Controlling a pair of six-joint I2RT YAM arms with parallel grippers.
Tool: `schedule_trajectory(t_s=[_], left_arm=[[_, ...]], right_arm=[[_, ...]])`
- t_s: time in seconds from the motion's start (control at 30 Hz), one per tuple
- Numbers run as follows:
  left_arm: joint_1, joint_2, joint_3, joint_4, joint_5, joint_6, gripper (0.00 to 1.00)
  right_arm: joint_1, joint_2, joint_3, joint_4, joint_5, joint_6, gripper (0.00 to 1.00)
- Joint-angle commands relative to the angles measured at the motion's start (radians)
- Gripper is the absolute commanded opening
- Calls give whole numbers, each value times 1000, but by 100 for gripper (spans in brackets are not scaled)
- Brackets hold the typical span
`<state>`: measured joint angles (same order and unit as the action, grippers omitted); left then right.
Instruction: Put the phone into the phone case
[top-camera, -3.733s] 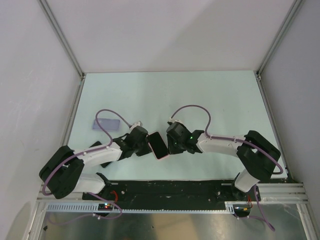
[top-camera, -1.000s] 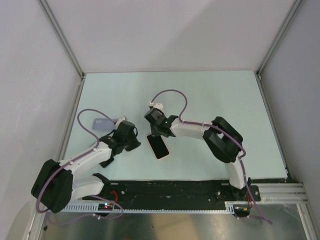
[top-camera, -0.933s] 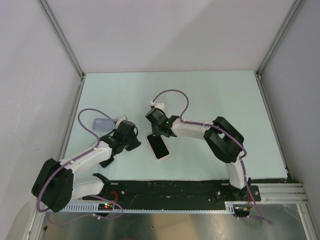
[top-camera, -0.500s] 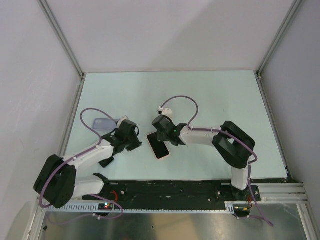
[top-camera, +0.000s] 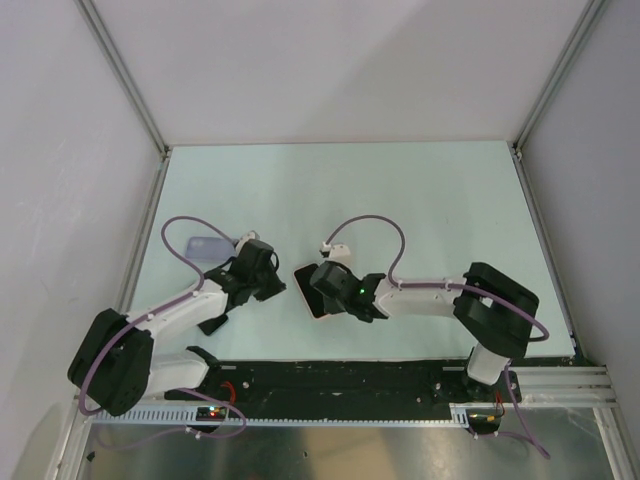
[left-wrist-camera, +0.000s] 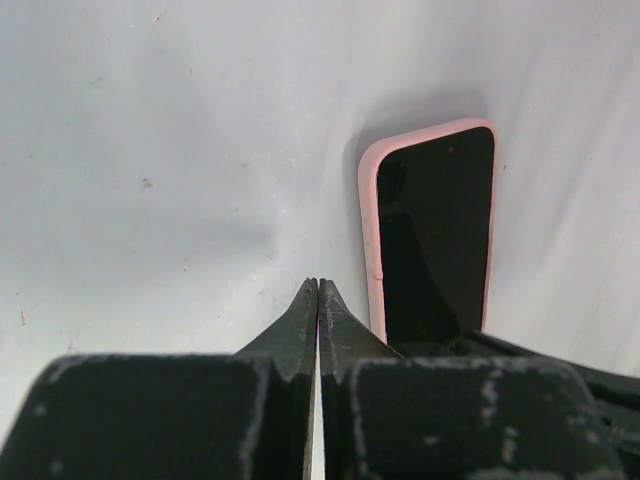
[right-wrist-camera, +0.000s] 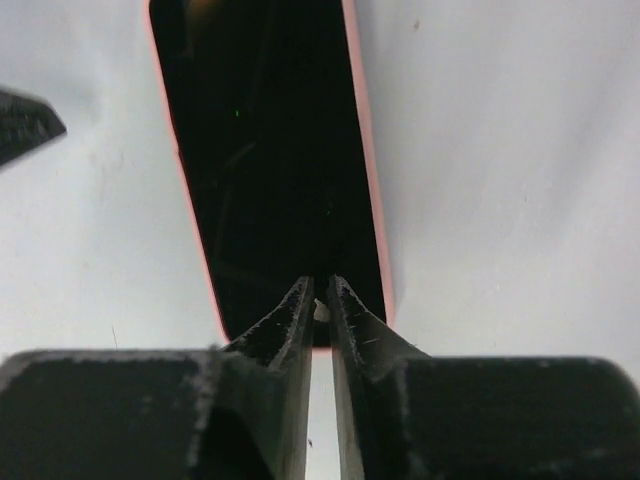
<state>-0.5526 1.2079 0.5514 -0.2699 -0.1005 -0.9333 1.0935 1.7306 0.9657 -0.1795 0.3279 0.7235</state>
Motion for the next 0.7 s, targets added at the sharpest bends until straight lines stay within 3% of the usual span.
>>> schedule_trajectory(t_s=[0.0, 0.2, 0.33, 0.4, 0.57, 0.67], left_arm=[[-6, -25, -9, 28, 1, 8, 2], [1, -58, -4, 27, -6, 16, 5], [30, -101, -4, 2, -11, 27, 16], [60, -140, -2, -26, -20, 37, 33], [147, -252, 18, -101, -51, 69, 83], [175, -287, 41, -140, -63, 91, 96]], right_arm=[[19, -19, -76, -215, -13, 7, 27], [5, -132, 11, -182, 37, -101, 72], [-11, -133, 48, -123, 24, -190, 93], [-29, -106, 55, -75, -24, -255, 98], [-69, -28, 68, 26, -172, -358, 99], [-79, 16, 88, 55, -200, -373, 100]])
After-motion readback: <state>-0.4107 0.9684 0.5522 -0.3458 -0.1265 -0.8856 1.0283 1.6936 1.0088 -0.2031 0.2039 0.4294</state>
